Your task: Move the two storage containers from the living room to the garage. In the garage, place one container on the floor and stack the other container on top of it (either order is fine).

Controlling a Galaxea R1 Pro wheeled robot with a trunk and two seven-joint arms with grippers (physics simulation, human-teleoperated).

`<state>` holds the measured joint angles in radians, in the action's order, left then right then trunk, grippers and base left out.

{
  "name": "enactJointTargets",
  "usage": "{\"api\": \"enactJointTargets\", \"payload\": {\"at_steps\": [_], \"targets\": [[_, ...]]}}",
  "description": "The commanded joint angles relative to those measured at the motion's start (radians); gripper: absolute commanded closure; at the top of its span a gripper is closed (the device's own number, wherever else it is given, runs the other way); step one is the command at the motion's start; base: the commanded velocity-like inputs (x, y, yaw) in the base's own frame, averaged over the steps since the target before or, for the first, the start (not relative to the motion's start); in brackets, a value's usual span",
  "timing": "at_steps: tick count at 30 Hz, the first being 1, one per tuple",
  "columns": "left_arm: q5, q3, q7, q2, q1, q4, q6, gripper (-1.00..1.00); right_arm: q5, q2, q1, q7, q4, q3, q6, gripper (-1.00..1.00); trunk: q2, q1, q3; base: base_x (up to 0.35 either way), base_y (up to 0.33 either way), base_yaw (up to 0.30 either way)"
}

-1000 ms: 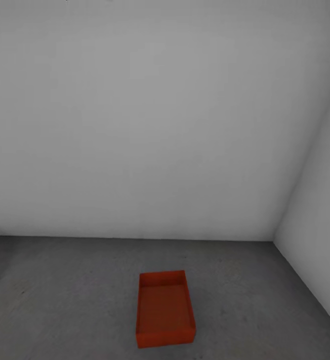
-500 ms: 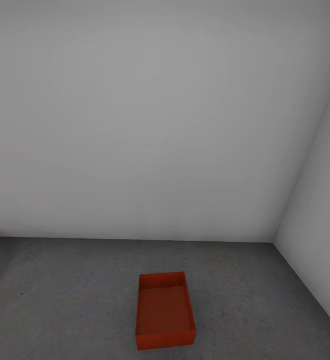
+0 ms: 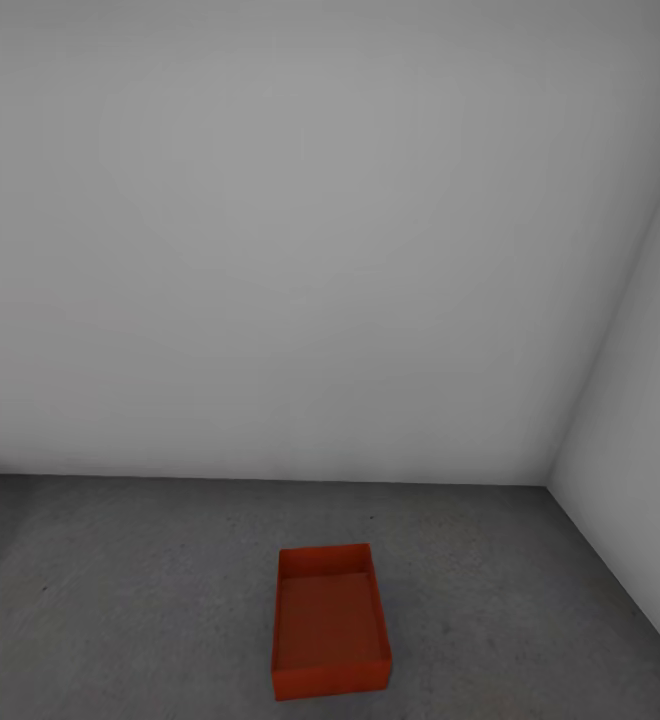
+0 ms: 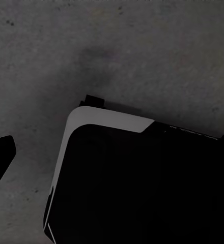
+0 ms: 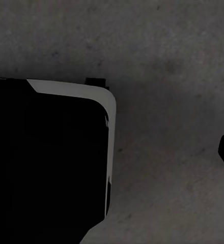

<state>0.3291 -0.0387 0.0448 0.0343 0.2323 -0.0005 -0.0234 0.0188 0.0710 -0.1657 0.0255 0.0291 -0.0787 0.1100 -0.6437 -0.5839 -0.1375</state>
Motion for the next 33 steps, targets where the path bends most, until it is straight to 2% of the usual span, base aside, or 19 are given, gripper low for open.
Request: {"api": "enactJointTargets", "payload": {"at_steps": [1, 9, 33], "targets": [[0.008, -0.004, 0.004, 0.000, 0.001, 0.001, -0.003, -1.00, 0.002, 0.000, -0.001, 0.002, 0.003, -0.007, 0.006, -1.00, -0.001, 0.000, -0.002, 0.000, 0.000, 0.000], [0.008, -0.004, 0.004, -0.001, 0.001, 0.001, -0.003, -1.00, 0.003, -0.003, -0.001, 0.004, 0.003, -0.005, 0.010, -1.00, -0.001, 0.000, -0.001, 0.000, 0.000, -0.061], [0.008, -0.004, -0.002, -0.004, 0.001, 0.001, -0.003, -1.00, 0.015, 0.000, -0.001, 0.014, 0.003, 0.003, 0.011, -1.00, -0.001, 0.000, 0.012, 0.000, 0.000, -0.271]]}}
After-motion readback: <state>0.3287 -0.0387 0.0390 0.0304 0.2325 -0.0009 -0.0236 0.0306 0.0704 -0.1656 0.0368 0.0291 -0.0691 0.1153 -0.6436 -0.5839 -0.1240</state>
